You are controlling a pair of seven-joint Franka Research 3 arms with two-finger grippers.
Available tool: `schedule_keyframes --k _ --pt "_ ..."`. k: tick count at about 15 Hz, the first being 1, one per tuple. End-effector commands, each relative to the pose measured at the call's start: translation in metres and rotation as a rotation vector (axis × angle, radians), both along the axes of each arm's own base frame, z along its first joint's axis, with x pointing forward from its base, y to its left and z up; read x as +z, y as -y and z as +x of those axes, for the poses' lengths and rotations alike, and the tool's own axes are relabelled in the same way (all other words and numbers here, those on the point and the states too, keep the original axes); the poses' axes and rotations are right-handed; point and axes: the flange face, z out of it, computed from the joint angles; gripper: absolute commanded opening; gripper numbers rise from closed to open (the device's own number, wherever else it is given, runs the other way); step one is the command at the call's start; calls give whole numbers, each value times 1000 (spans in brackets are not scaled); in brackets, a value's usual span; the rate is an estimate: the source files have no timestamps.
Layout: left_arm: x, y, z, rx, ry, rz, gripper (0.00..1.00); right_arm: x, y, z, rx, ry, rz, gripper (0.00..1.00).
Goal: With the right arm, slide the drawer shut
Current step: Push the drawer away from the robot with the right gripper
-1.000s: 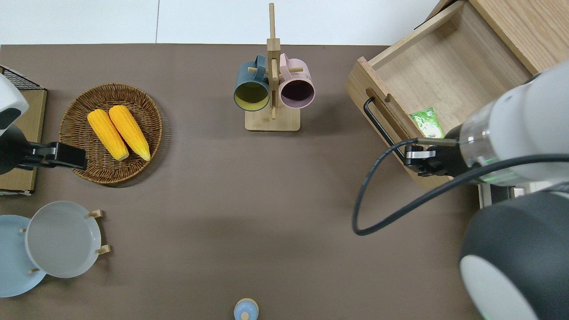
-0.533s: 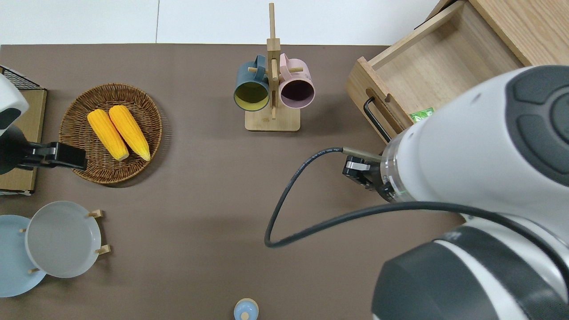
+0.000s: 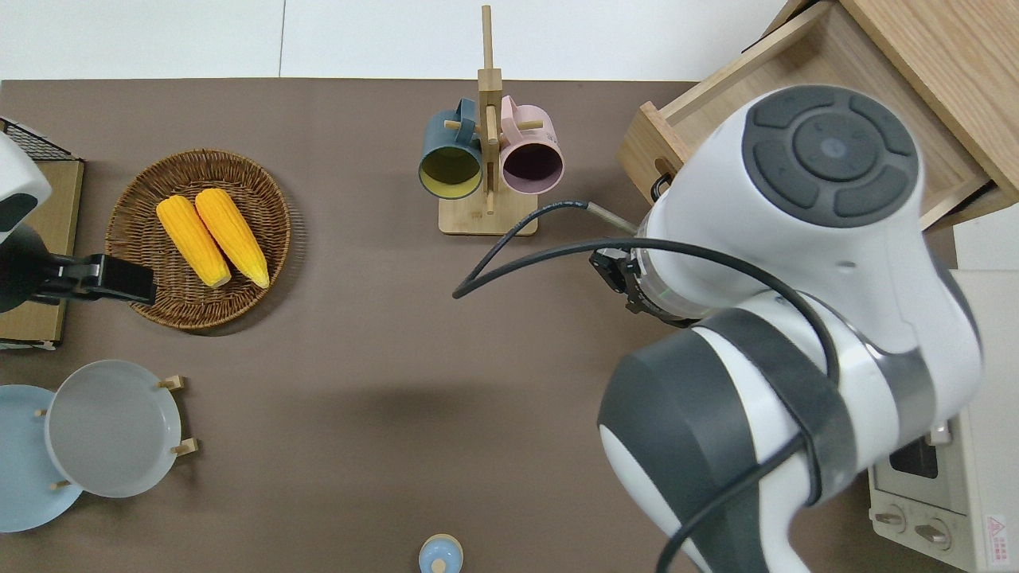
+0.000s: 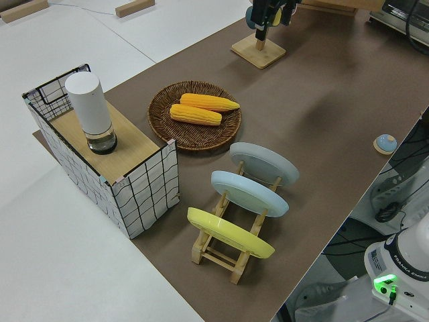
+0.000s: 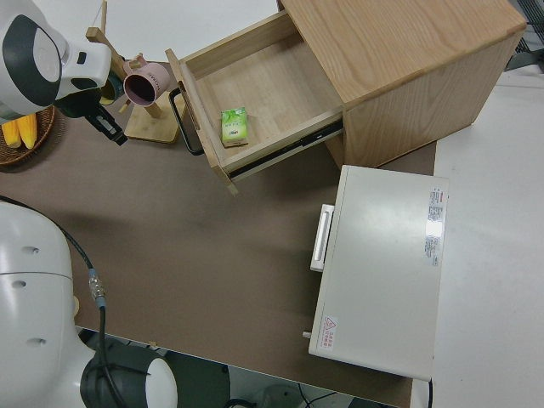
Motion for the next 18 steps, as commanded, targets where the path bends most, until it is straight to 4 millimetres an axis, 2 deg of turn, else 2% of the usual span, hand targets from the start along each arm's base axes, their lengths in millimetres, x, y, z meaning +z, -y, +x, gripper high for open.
schedule_keyframes --k 1,3,7,9,15,18 --pt "3 -1 2 -10 -6 16 993 -32 15 24 -102 -22 -23 0" --pt "4 -1 2 -10 -5 16 993 -45 27 35 -168 -32 -30 0" --pt "4 -1 2 -10 -5 16 993 -69 26 46 -276 -48 -33 0" --pt "3 -1 2 -10 -6 16 993 -72 39 55 -313 -46 -3 0" --pt "3 -1 2 -10 -6 16 993 -100 55 74 -336 -60 -1 0" --pt "3 -1 2 -10 -6 16 993 -105 64 85 -342 -37 9 0"
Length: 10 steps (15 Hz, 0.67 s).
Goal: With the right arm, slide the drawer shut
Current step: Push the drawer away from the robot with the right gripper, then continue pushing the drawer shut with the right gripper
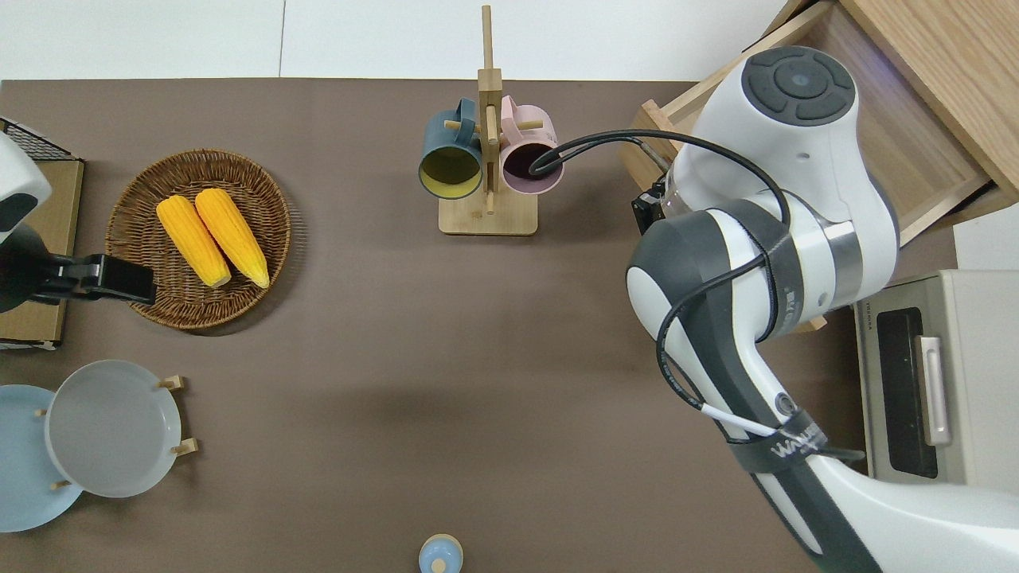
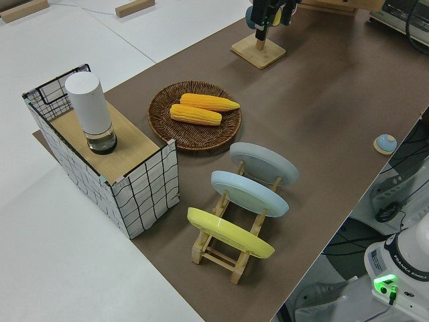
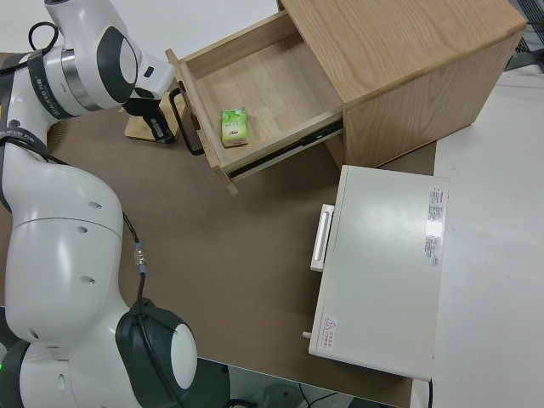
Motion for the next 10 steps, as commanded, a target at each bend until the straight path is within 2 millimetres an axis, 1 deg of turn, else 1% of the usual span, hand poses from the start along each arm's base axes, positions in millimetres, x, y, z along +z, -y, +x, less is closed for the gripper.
schedule_keyframes --k 1,4,6,9,10 --pt "3 -1 2 -10 -6 16 993 -4 10 17 -25 45 39 0" --pt "3 -1 2 -10 -6 16 993 -3 29 26 -20 60 47 0" --pt "4 -1 2 -10 -5 16 993 -3 47 32 -14 64 50 0" --pt "4 -1 2 -10 -5 16 995 2 72 41 -11 80 56 0" --pt "3 -1 2 -10 -6 16 993 4 76 43 -13 86 58 0"
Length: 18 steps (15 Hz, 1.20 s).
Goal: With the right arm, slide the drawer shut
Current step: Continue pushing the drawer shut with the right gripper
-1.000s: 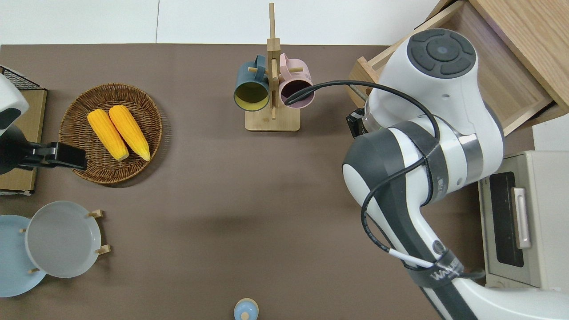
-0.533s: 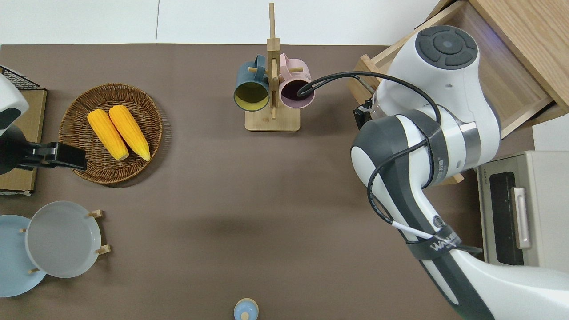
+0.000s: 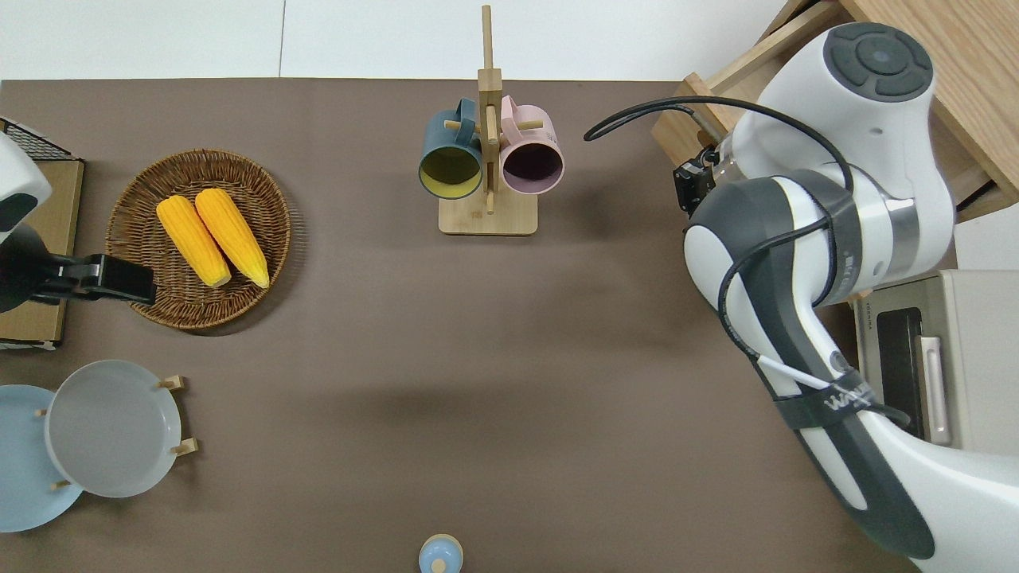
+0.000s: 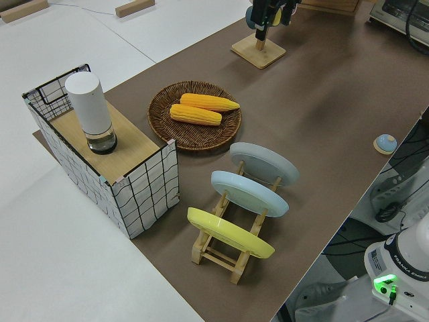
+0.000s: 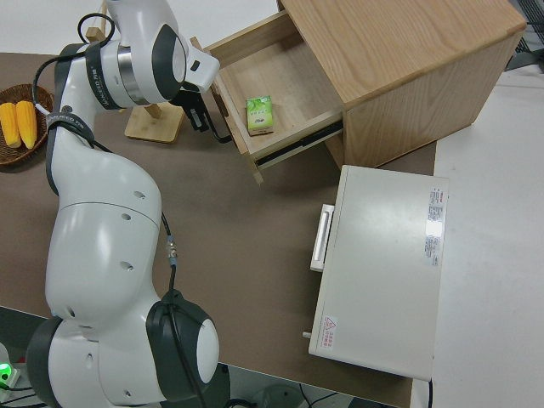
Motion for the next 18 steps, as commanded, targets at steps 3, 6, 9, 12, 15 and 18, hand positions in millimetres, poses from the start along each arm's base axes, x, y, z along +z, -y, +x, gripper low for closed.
schedule_keyframes --k 3,6,9,12,15,18 --pt "3 -1 2 -10 -6 16 993 6 44 23 -4 35 33 0" --pt "4 -1 2 -10 -5 16 993 6 69 29 -2 39 43 0" --pt "3 -1 2 -10 -6 16 993 4 100 33 -10 42 44 0" --pt "3 -1 2 -10 -6 16 993 7 132 36 6 53 41 0" --pt "3 -1 2 -10 -6 16 993 6 161 38 22 65 16 0" --pt "3 -1 2 -10 -6 16 993 5 182 39 29 71 2 0"
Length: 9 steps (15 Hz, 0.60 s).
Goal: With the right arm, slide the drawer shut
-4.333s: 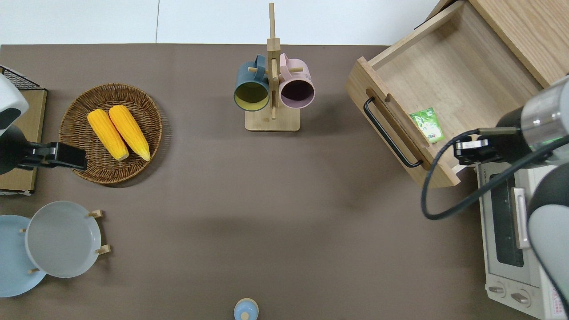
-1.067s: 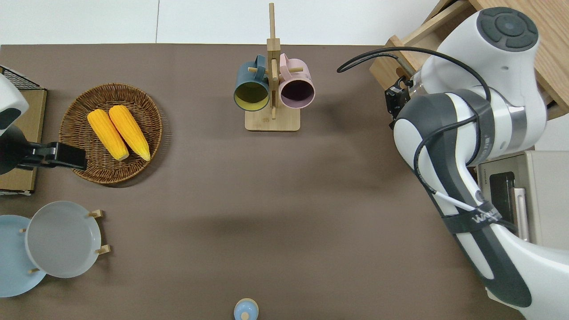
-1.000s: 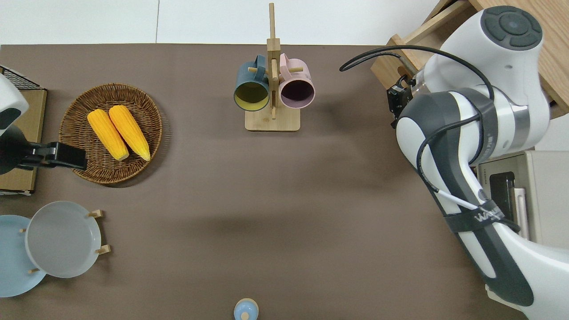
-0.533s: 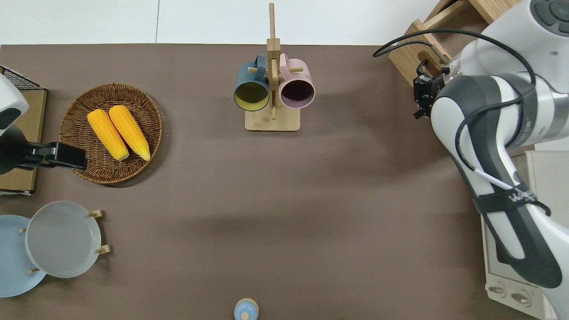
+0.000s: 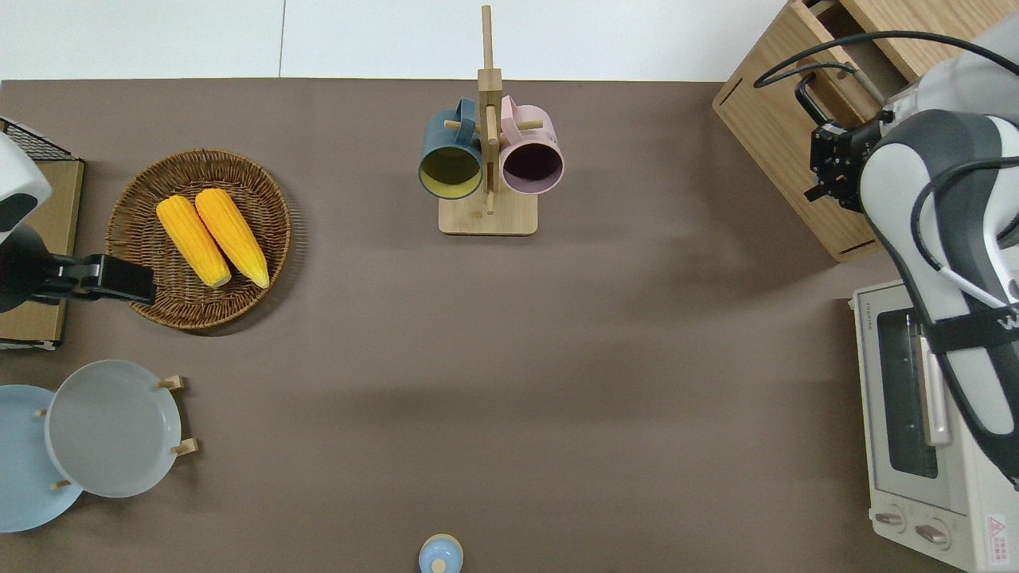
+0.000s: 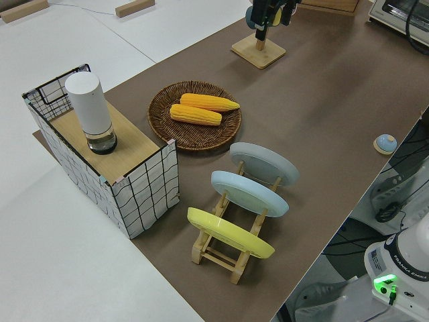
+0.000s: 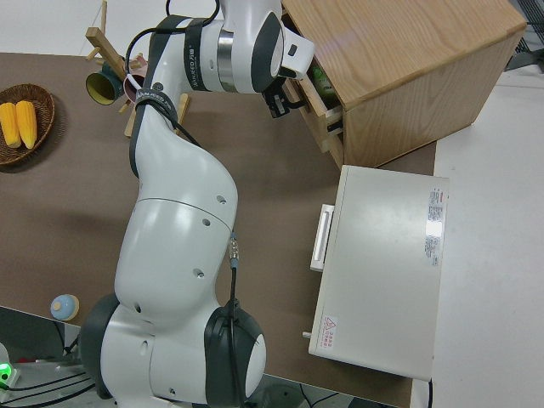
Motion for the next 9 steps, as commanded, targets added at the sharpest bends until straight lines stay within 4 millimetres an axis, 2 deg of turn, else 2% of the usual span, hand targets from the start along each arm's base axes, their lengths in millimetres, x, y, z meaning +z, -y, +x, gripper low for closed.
schedule_keyframes --k 1,4,6,9 --pt "3 -1 2 -10 -6 16 993 -2 28 8 23 28 -24 0" --pt "3 -1 2 -10 -6 16 993 -6 37 10 25 32 -27 0" --pt "3 -1 2 -10 -6 16 993 -8 36 10 30 29 -38 0" --pt "3 -1 2 -10 -6 16 993 -8 23 11 48 30 -45 0"
